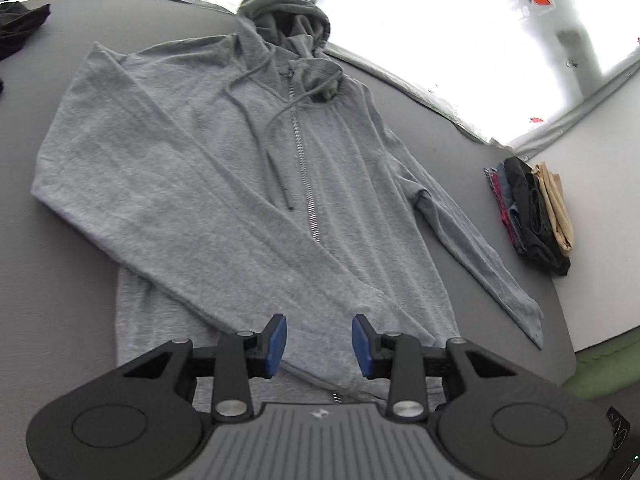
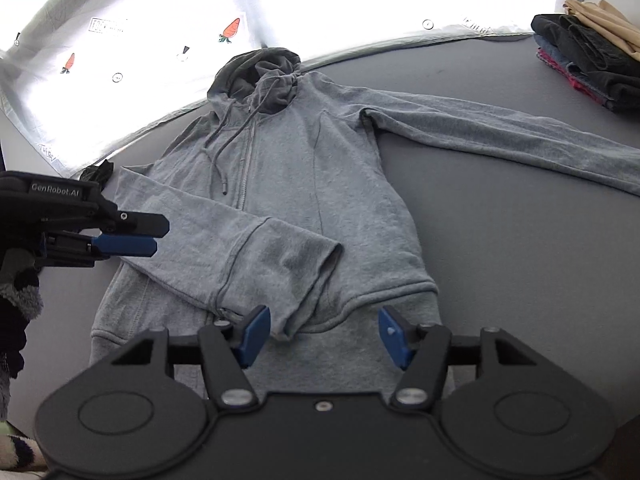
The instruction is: Fold clothes
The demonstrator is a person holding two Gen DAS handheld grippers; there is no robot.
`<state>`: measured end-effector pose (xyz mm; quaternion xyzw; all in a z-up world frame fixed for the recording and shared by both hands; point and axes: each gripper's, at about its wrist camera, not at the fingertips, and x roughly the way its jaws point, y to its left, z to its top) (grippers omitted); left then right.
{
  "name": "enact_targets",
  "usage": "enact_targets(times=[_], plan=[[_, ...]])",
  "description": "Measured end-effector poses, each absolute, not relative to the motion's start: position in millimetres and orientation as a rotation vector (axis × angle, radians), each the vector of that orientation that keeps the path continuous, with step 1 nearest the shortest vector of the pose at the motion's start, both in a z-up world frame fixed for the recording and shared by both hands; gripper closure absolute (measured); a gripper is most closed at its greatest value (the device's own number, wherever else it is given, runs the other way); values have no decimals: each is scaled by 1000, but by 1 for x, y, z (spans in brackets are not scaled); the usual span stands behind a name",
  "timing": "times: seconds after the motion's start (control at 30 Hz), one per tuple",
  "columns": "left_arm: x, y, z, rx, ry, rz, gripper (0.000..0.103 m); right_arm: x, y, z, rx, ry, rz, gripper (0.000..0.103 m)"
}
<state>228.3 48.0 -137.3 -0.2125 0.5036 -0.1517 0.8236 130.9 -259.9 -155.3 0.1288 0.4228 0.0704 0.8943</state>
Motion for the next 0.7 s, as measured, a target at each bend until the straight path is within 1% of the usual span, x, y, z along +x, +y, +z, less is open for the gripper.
enact_targets(times=[0.13, 0.2, 0.23, 0.27, 0.3, 0.33, 0.37, 0.4, 0.5, 0.7], plan=[[219, 90, -137, -516, 1060, -222, 64, 154, -237, -172, 257, 958, 199, 46], [218, 106, -140, -546, 1059, -186, 64, 161, -221, -179, 190, 992, 194, 47], [218, 112, -141, -556, 1060, -170, 64, 162, -213, -179, 140, 994, 186, 49], [218, 116, -141, -555, 1059, -157, 64, 164, -208, -177, 111, 996, 177, 56], [220, 119, -140, -548, 1054, -146, 64, 166, -205, -174, 93, 990, 173, 72], [222, 120, -138, -540, 1050, -141, 63, 168, -203, -170, 77, 983, 170, 84], [225, 122, -137, -537, 1047, -138, 63, 170, -202, -167, 72, 977, 169, 91], [228, 123, -135, -539, 1038, -139, 63, 173, -202, -161, 68, 969, 171, 94], [241, 129, -131, -565, 1005, -143, 60, 183, -206, -137, 21, 884, 148, 97], [278, 129, -117, -560, 935, -161, 58, 234, -221, -72, -67, 643, 46, 98]])
